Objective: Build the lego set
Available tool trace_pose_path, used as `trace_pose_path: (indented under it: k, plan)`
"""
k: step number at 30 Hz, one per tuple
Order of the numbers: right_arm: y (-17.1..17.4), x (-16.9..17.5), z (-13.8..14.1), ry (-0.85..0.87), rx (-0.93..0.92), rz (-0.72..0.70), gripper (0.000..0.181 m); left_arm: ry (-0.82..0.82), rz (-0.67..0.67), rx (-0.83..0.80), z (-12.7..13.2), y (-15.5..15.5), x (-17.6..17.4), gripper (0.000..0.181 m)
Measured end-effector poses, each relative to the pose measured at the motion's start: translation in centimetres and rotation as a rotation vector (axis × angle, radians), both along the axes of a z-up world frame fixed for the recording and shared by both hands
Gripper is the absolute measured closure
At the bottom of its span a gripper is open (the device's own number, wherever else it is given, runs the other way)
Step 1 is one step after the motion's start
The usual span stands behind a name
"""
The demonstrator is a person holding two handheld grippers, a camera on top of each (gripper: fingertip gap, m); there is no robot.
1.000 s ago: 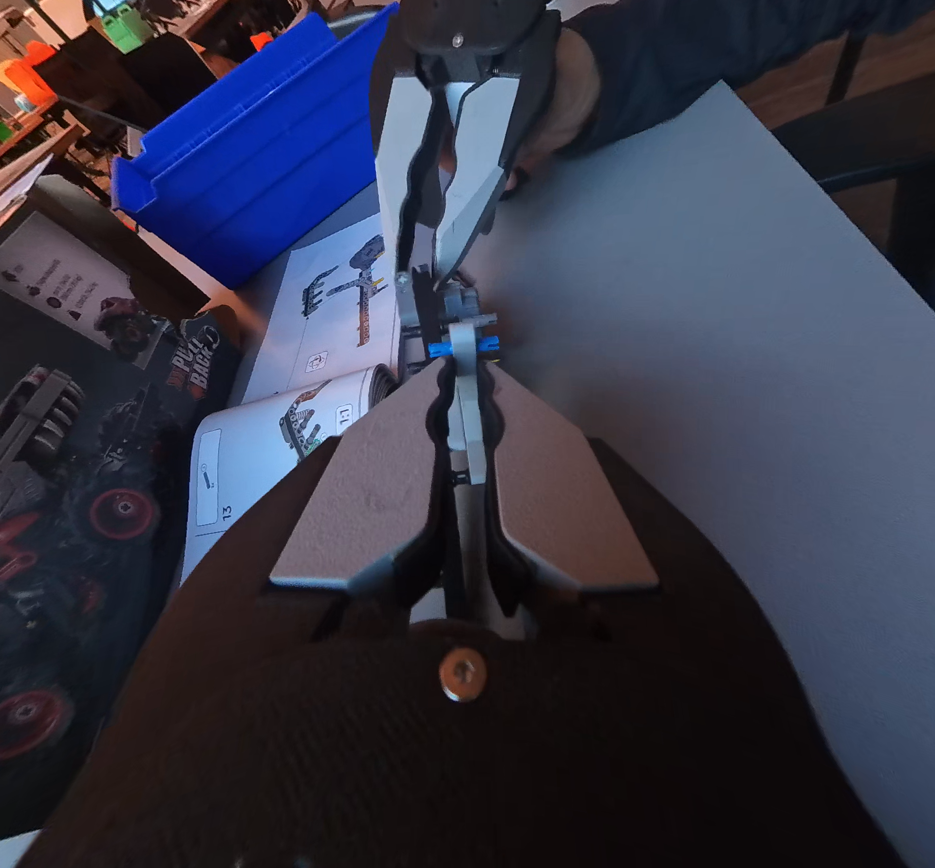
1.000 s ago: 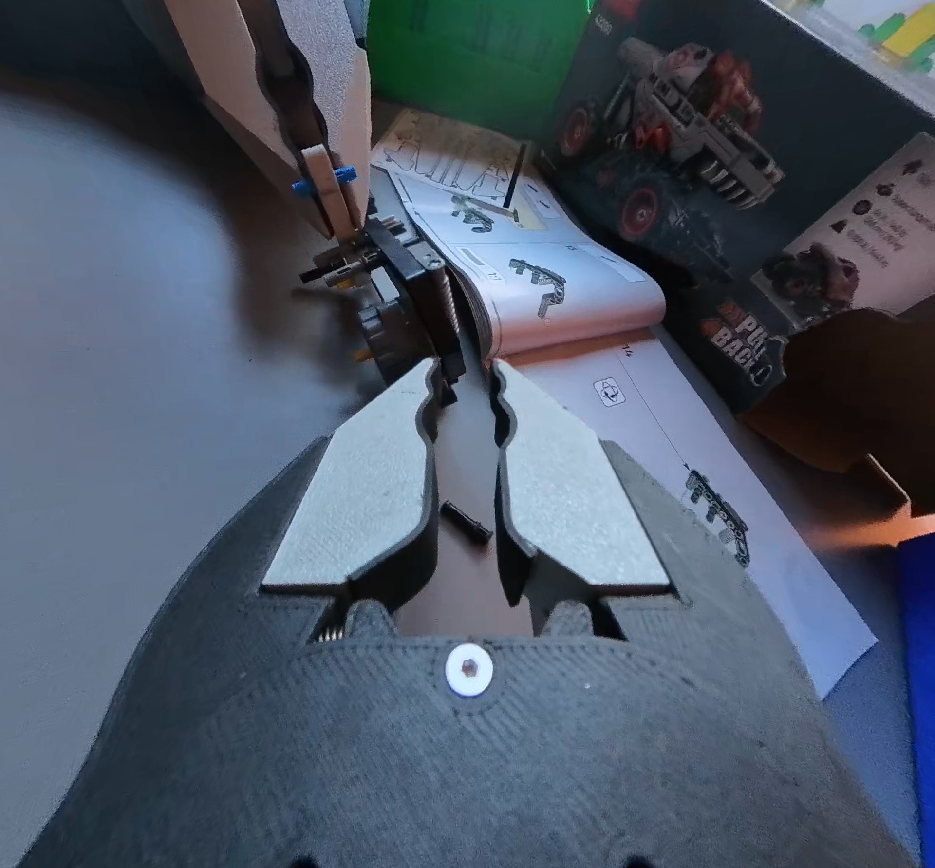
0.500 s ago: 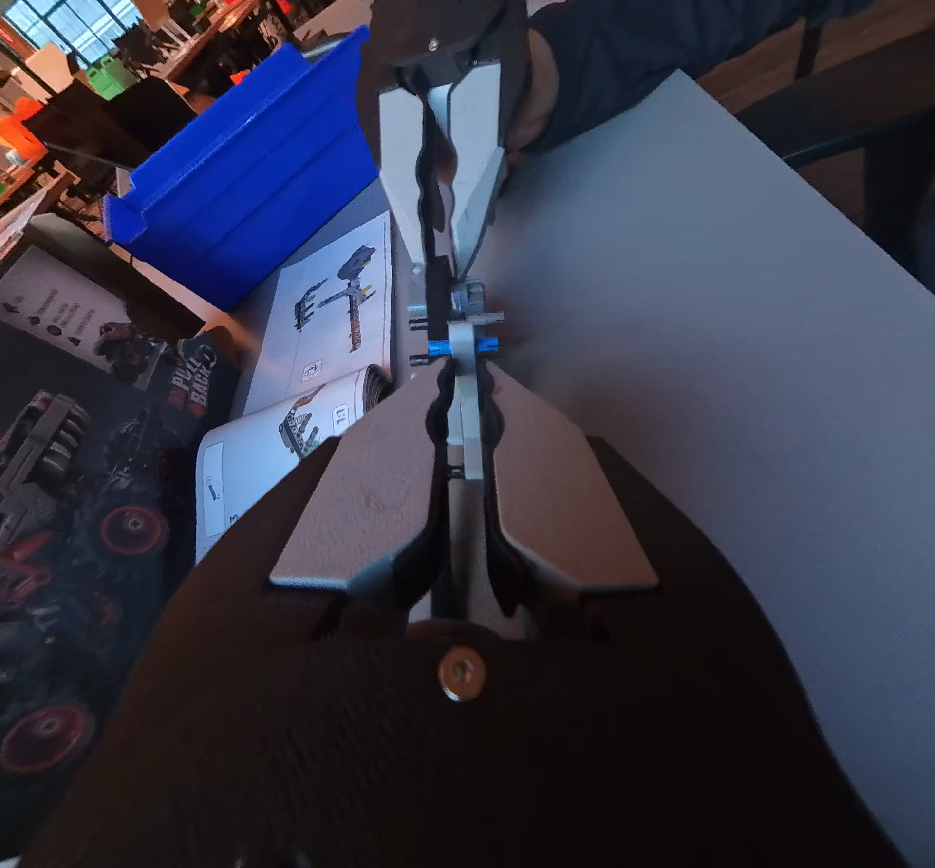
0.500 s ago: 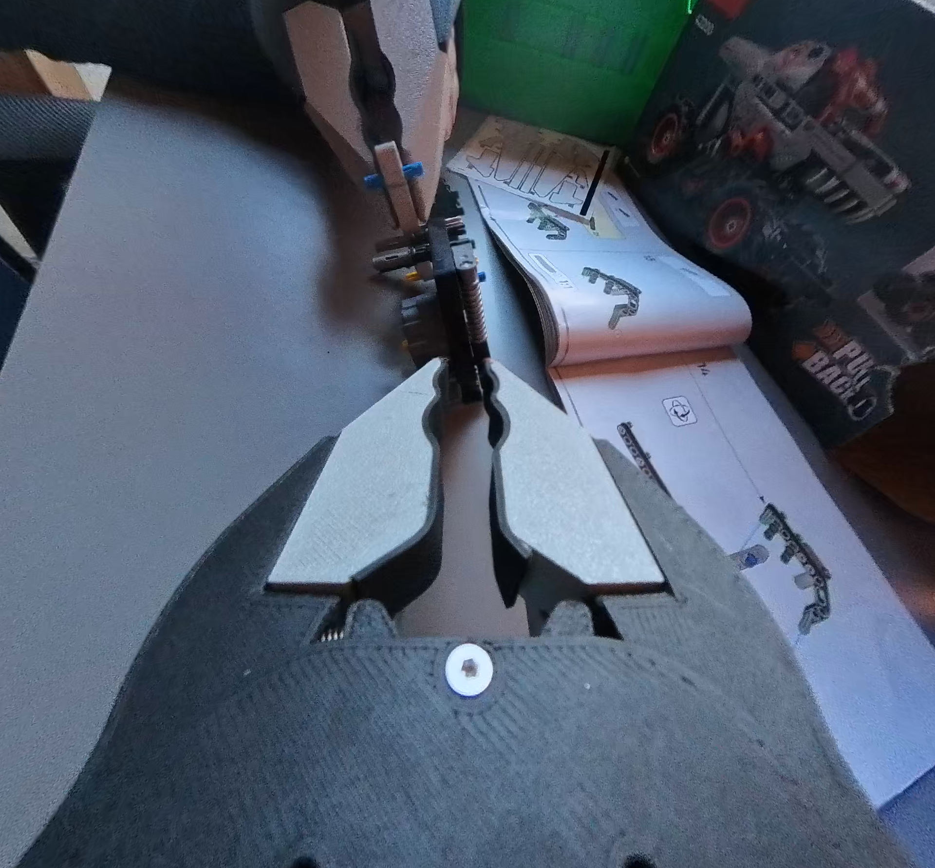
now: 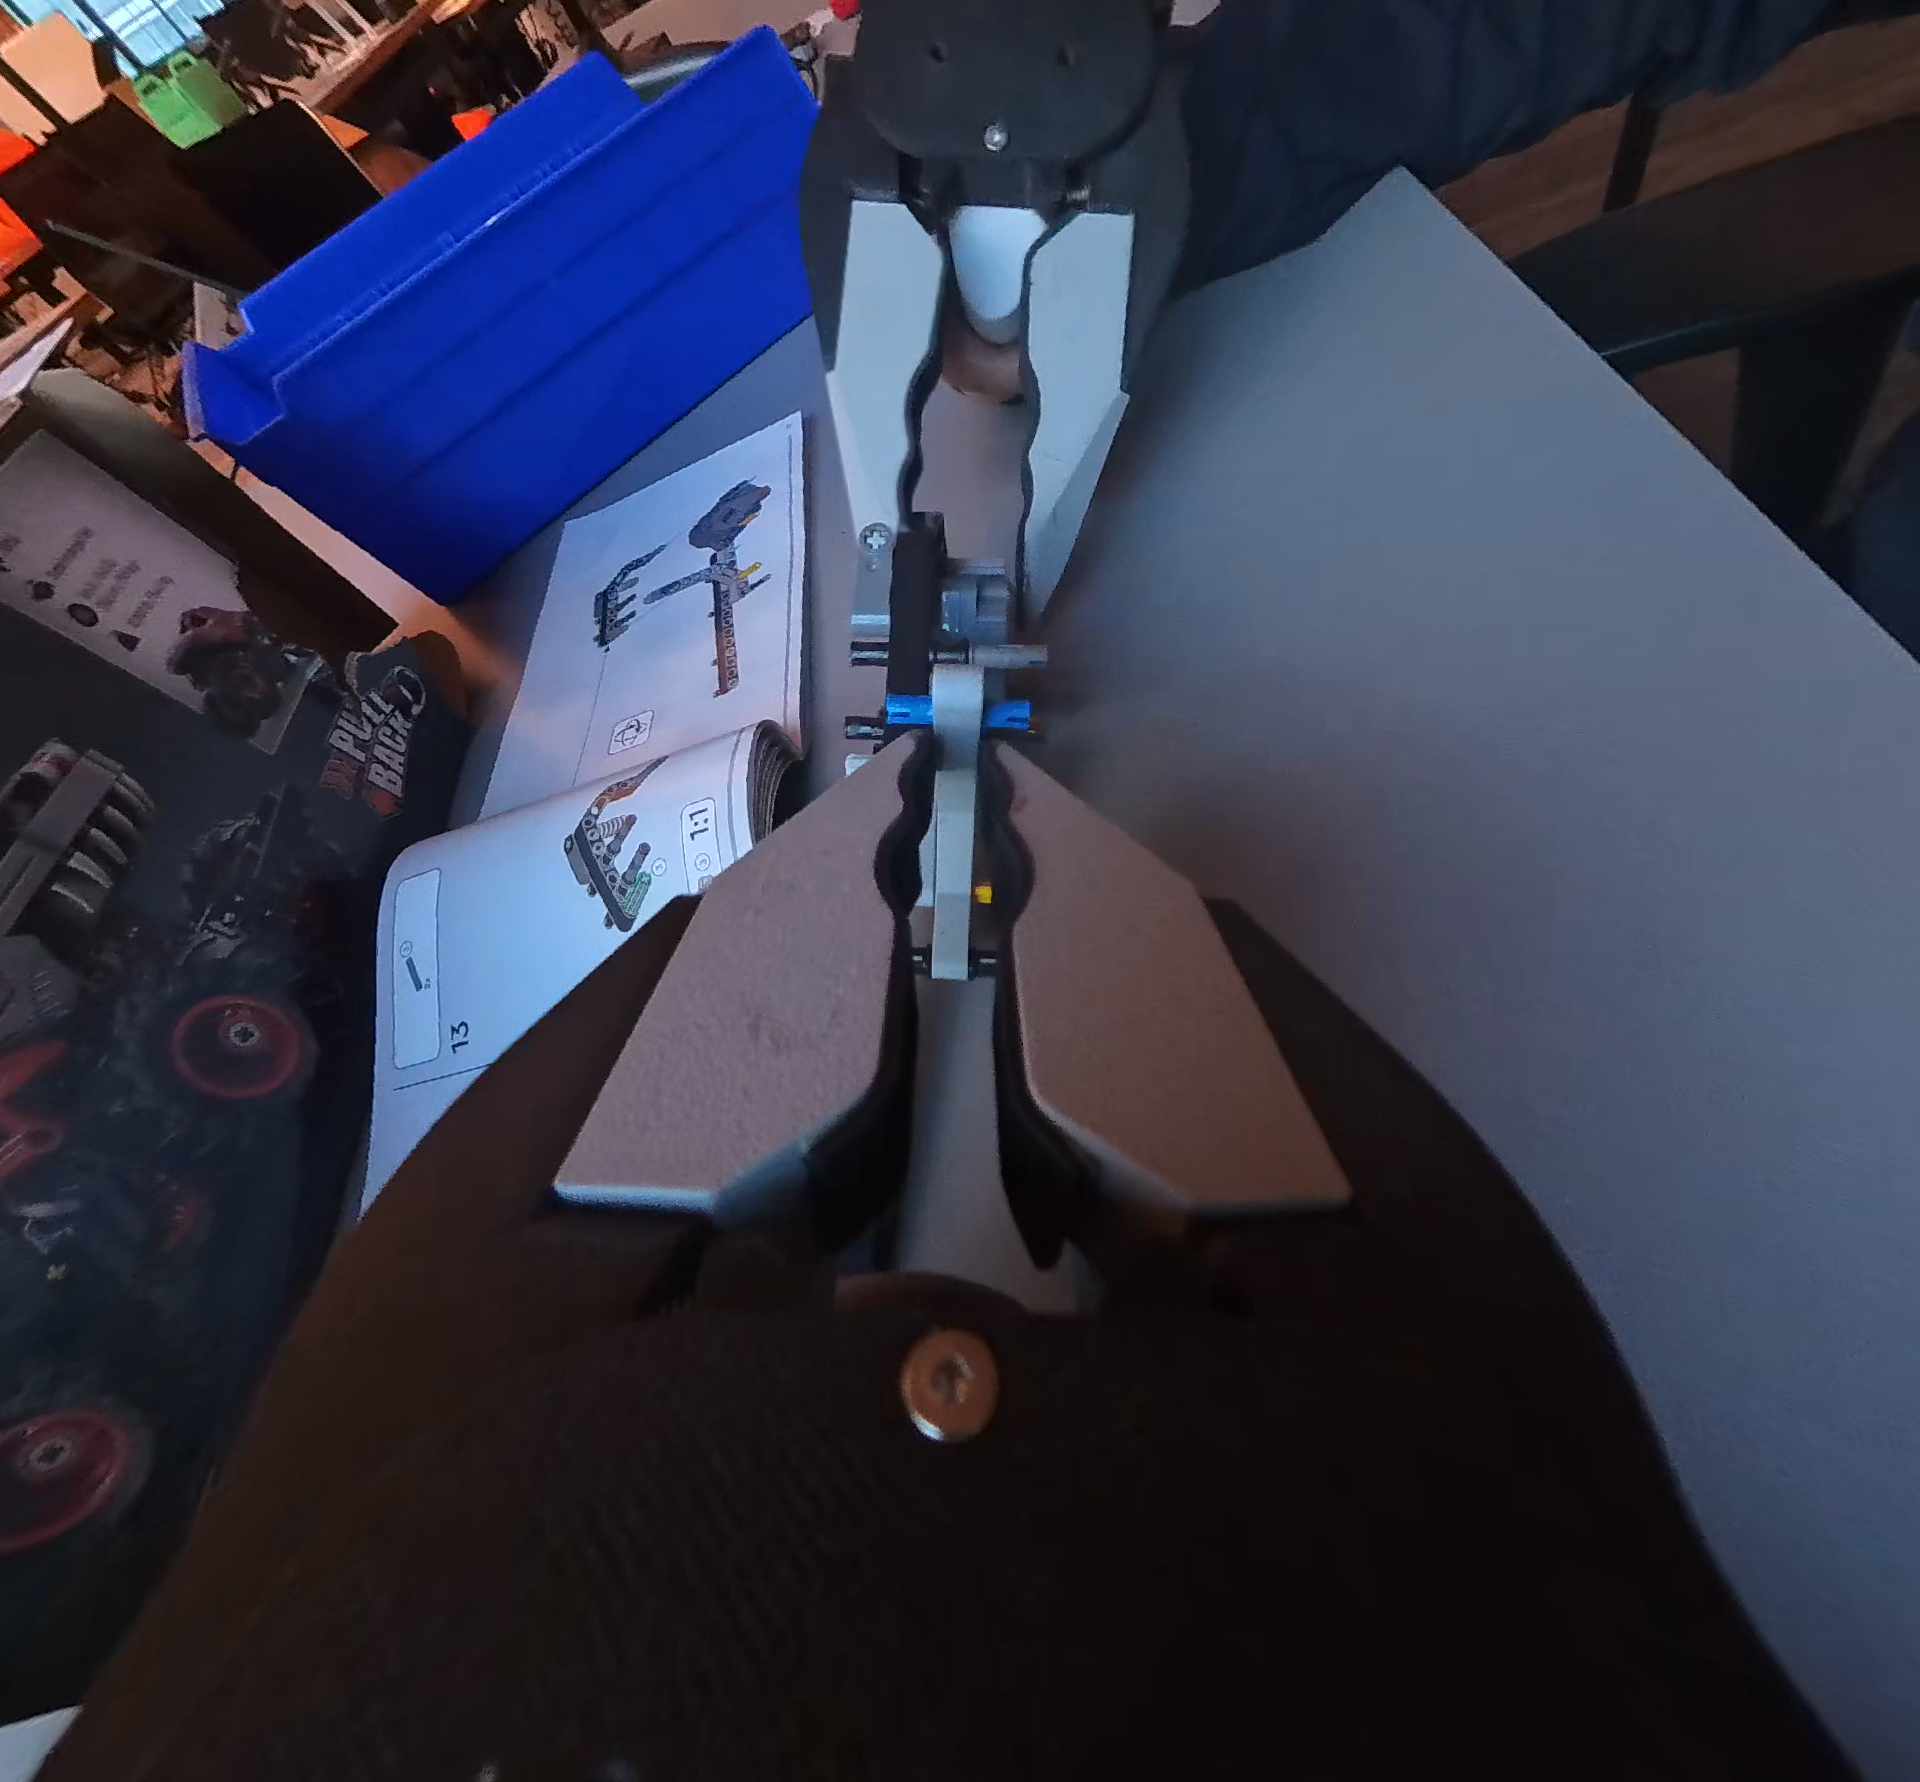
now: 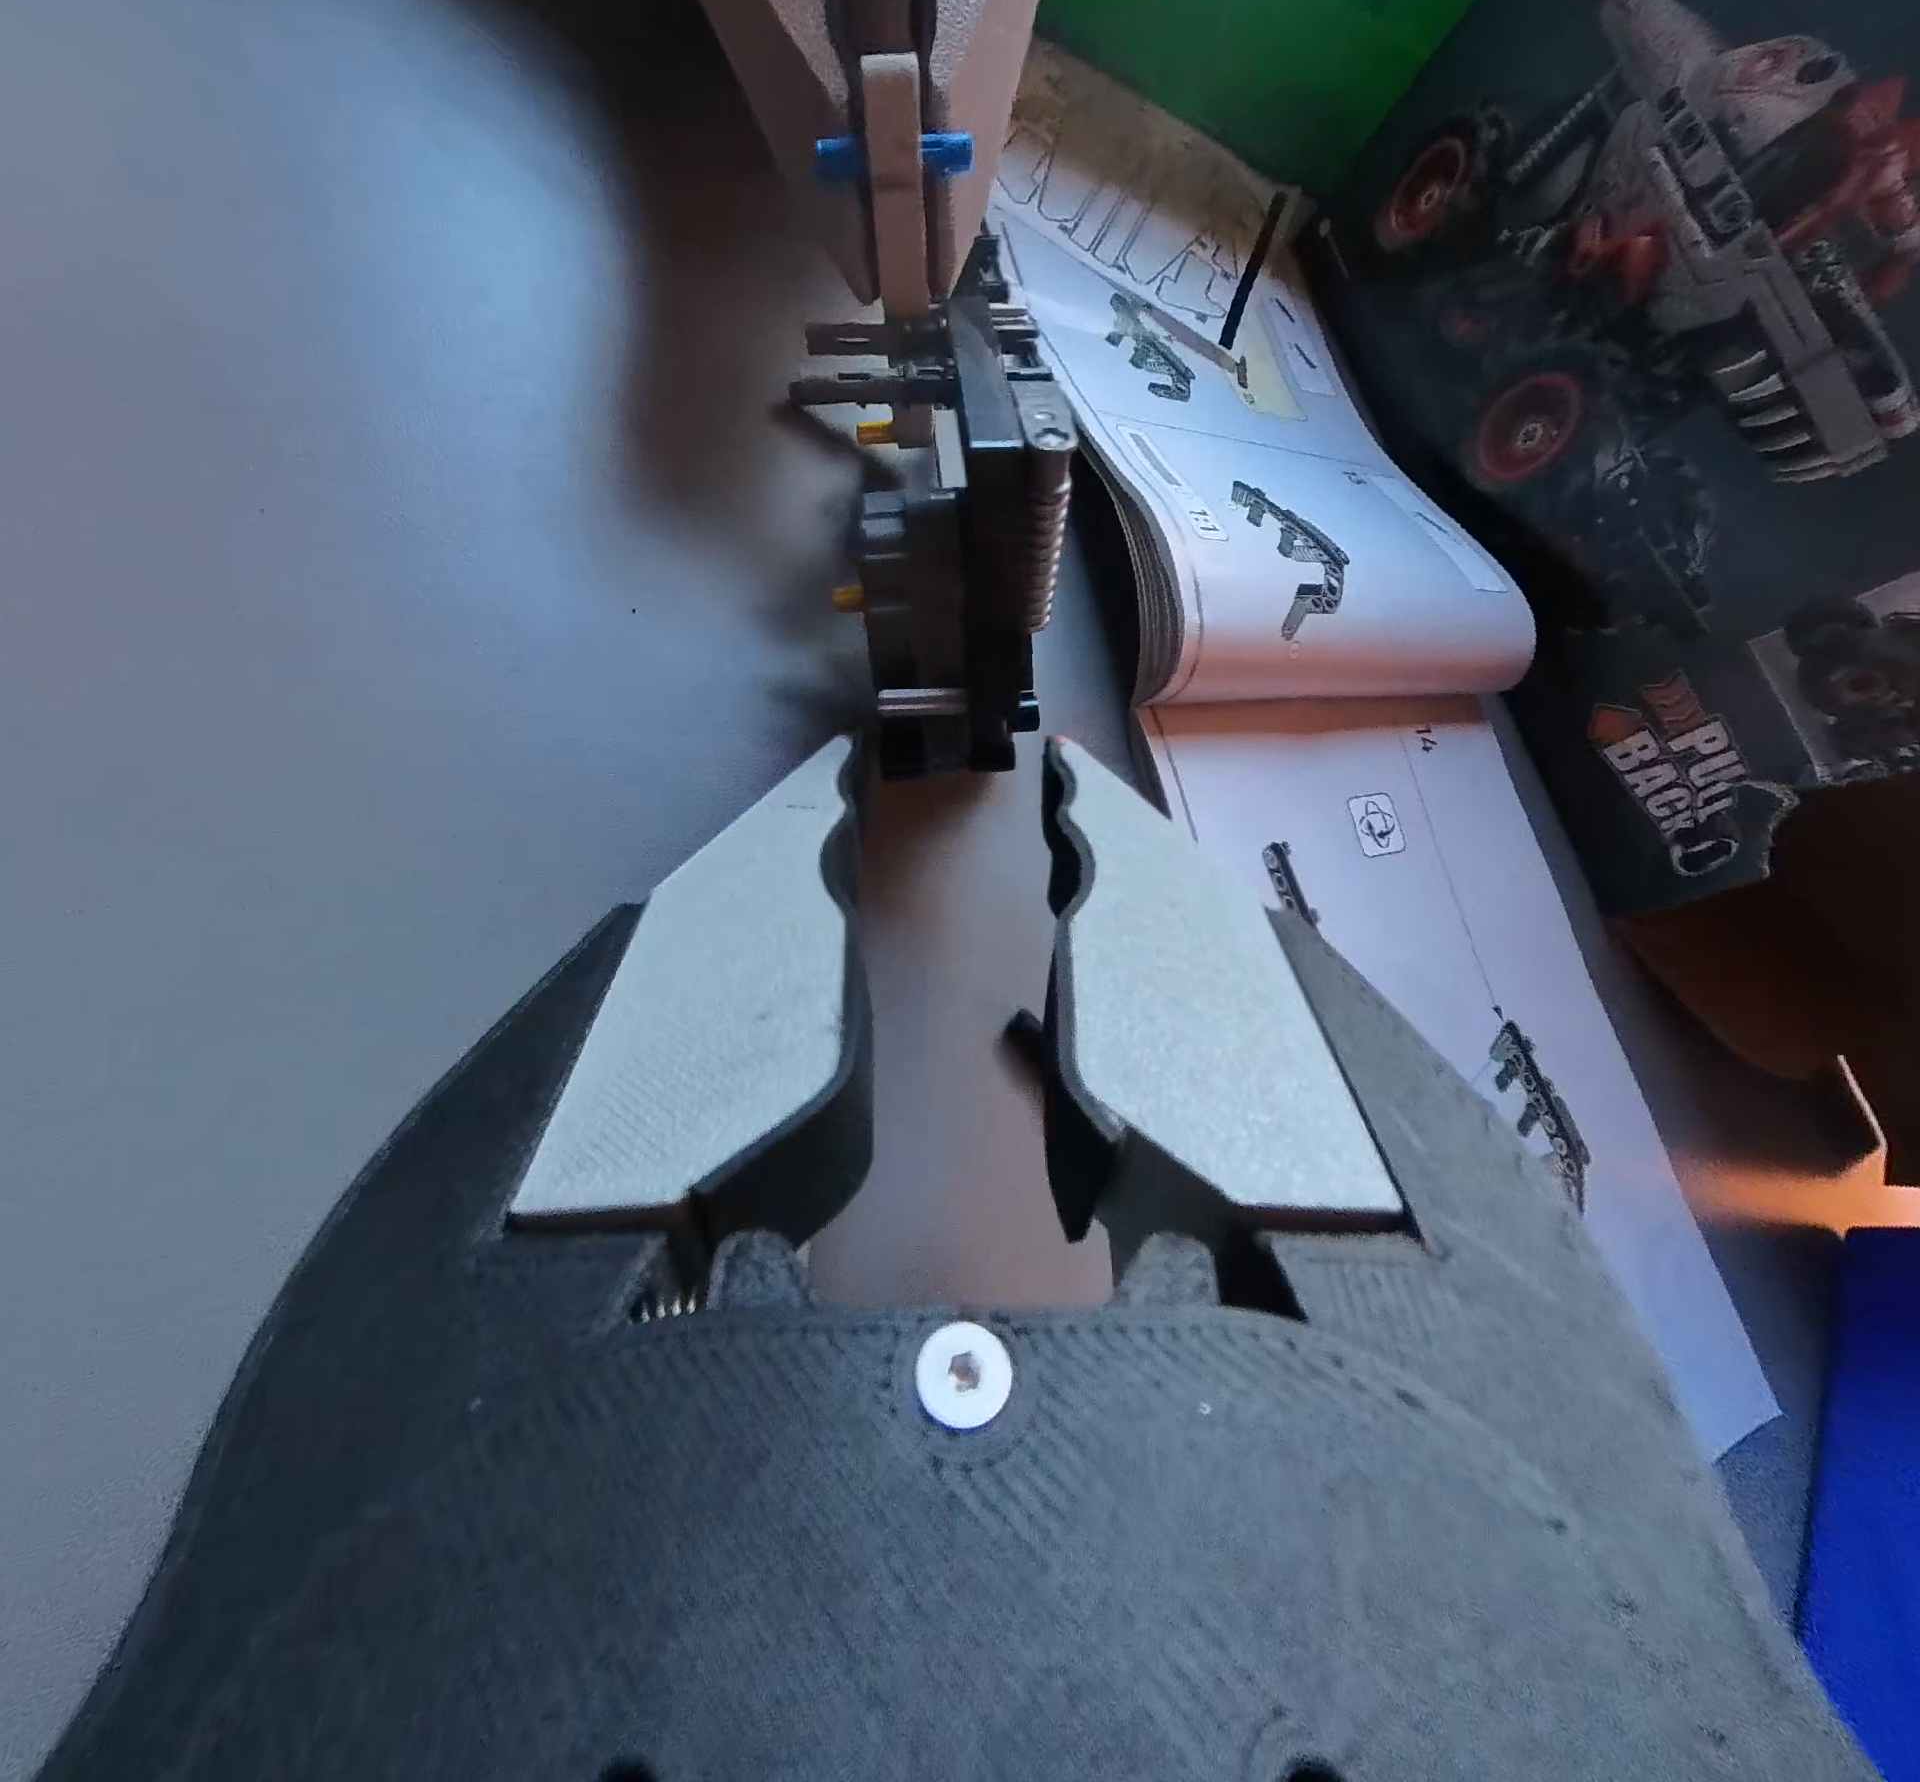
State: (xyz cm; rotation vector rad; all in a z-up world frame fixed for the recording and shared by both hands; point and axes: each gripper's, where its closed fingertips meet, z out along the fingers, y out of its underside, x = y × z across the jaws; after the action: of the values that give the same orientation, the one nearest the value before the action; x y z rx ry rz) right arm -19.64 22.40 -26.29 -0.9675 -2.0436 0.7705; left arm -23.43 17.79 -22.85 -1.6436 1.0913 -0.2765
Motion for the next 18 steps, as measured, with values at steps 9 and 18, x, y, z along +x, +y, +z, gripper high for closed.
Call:
trace_pose_path:
  k: [9,18]
  plan:
    - [-0.4,0.1,0.5,0.027,-0.003,0.016,0.16,0.062,0.042,-0.02,0.0,-0.1,-0.4,0.15]
    - [-0.4,-0.1,0.5,0.024,-0.02,0.009,0.16,0.083,0.159,0.009,3.2,-0.2,-0.4,0.147]
